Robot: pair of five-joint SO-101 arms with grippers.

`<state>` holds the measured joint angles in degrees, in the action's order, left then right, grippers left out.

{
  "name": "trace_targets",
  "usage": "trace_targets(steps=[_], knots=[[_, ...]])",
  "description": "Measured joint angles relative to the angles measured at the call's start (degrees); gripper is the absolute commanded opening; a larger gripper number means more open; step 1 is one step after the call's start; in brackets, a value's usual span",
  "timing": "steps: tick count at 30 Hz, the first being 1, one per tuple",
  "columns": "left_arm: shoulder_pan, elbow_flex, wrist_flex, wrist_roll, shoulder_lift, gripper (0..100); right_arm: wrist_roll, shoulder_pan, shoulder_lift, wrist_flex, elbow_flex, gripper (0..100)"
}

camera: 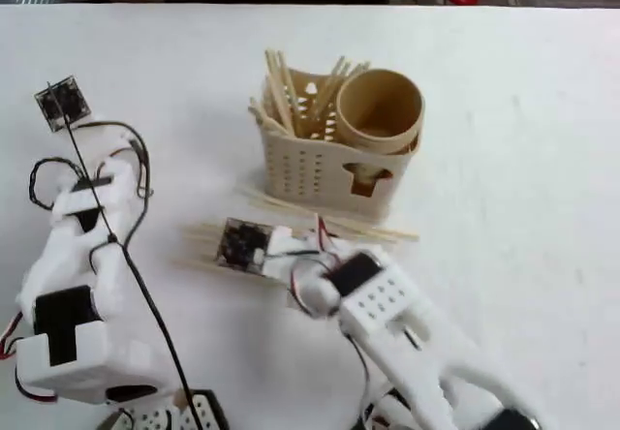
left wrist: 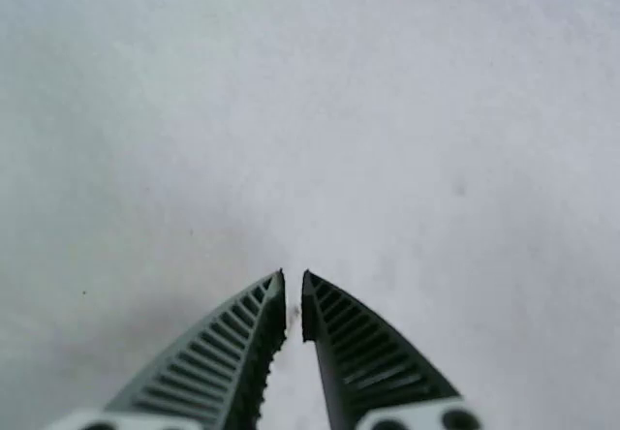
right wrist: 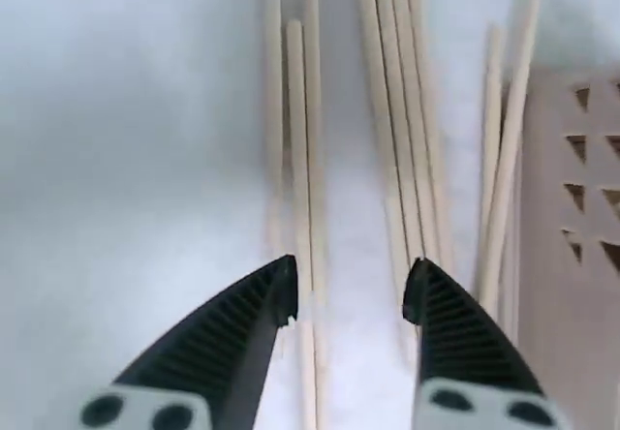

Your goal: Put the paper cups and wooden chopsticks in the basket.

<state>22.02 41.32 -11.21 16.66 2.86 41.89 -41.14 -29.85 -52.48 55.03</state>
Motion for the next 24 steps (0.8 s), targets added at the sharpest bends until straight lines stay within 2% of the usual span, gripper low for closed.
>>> trace_targets(steps=[9,12,15,18,24], knots=[[0.0,0.0,0.0,0.0,0.0,5,4.0,0.0,20.5,0.0,-6.6,19.0],[0.0,0.0,0.0,0.0,0.0,5,4.3,0.0,22.6,0.8,-7.1,13.9],[0.0,0.0,0.0,0.0,0.0,5,4.3,0.2,23.6,1.6,-7.8,1.2],[0.0,0.0,0.0,0.0,0.0,5,4.3,0.3,24.1,2.2,-8.5,3.6],[0.0,0.0,0.0,0.0,0.0,5,4.3,1.3,24.1,2.2,-9.0,1.7]])
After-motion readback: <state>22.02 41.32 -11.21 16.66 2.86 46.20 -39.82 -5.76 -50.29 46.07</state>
